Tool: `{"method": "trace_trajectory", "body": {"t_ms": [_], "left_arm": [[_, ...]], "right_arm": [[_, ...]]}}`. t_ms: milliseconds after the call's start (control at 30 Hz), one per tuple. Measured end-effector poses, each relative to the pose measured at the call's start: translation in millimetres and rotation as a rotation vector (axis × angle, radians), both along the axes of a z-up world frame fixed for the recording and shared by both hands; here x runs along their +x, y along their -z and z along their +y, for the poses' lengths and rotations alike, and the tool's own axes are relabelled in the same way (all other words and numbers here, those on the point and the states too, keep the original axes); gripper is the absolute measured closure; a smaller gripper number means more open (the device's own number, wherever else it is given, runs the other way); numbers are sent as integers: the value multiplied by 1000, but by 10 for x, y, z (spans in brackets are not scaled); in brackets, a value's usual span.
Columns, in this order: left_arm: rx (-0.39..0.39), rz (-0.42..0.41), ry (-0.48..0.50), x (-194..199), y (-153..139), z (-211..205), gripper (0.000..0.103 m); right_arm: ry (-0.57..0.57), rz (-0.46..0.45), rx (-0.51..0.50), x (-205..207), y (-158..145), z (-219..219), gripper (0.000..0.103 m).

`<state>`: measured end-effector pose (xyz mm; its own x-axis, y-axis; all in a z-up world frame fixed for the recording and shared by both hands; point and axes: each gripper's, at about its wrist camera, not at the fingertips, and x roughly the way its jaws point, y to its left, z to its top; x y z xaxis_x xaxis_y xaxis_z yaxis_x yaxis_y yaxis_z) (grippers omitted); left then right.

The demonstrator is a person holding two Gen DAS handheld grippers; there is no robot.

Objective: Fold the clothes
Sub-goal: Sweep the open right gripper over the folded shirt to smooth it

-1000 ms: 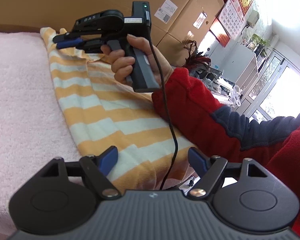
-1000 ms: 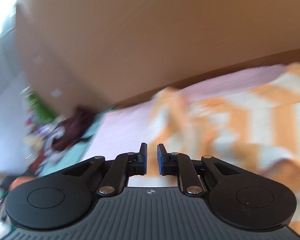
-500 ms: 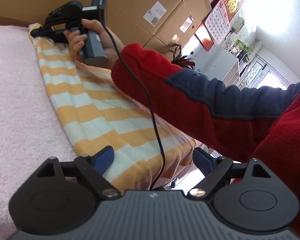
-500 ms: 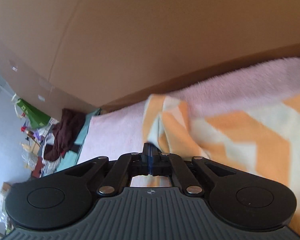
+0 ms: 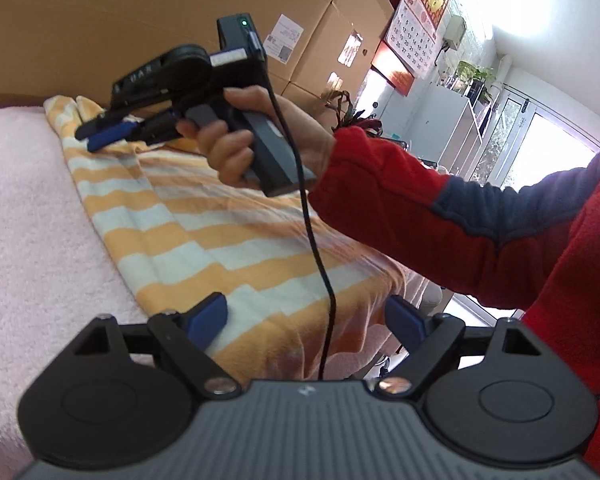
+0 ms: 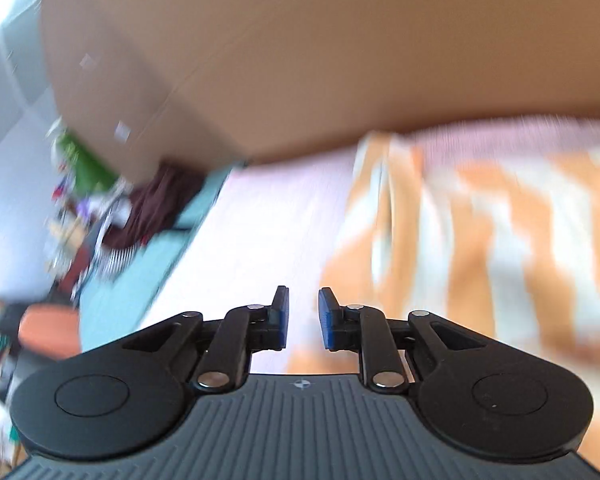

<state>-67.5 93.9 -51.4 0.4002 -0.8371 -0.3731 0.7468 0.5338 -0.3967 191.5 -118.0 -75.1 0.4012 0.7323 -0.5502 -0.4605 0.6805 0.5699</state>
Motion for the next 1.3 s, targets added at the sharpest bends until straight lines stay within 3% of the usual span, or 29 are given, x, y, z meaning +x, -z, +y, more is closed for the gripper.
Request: {"method": "trace_trajectory", "body": {"t_ms": [67, 133, 267, 300, 367, 567, 700, 767, 867, 967, 1067, 1100, 1133, 1233, 1300], "left_arm": [[33, 3, -25, -7, -41, -61, 17], [55, 1, -35, -78, -68, -66, 18], [84, -1, -53, -255, -54, -52, 16], [90, -2, -59, -299, -45, -47, 16], [106, 5, -63, -319, -26, -54, 16], [166, 37, -54, -368, 84, -130, 15], [202, 60, -24, -403, 145, -192, 15], [221, 41, -13, -436, 102, -188, 16], [214, -59, -20, -464, -162, -113, 16], [194, -154, -70, -331, -404, -79, 12], [209, -221, -135, -78, -544, -128, 15], [233, -222, -156, 62, -529, -179, 16], [253, -200, -168, 224, -497, -225, 20], [284, -106, -162, 644, -373, -328, 33], [311, -55, -140, 831, -279, -396, 34]], "right_arm": [[64, 19, 7, -114, 72, -163, 93], [103, 46, 47, -201, 109, -313, 83], [-48, 90, 134, -636, 77, -270, 77], [-74, 84, 112, -769, 100, -244, 74], [-122, 67, 73, -1030, 138, -206, 77], [-215, 9, 133, -1705, 208, -384, 73], [-141, -1, 222, -2019, 282, -592, 73], [-116, -10, 217, -2125, 256, -651, 74], [-45, -69, 243, -2198, 173, -784, 70], [95, -92, 282, -2094, 174, -964, 69], [206, -114, 197, -1999, 260, -995, 69], [228, -129, 163, -1987, 286, -985, 78], [227, -150, 148, -1997, 303, -987, 81], [235, -180, 133, -2022, 339, -1038, 81], [239, -192, 133, -2035, 361, -1107, 81]]}}
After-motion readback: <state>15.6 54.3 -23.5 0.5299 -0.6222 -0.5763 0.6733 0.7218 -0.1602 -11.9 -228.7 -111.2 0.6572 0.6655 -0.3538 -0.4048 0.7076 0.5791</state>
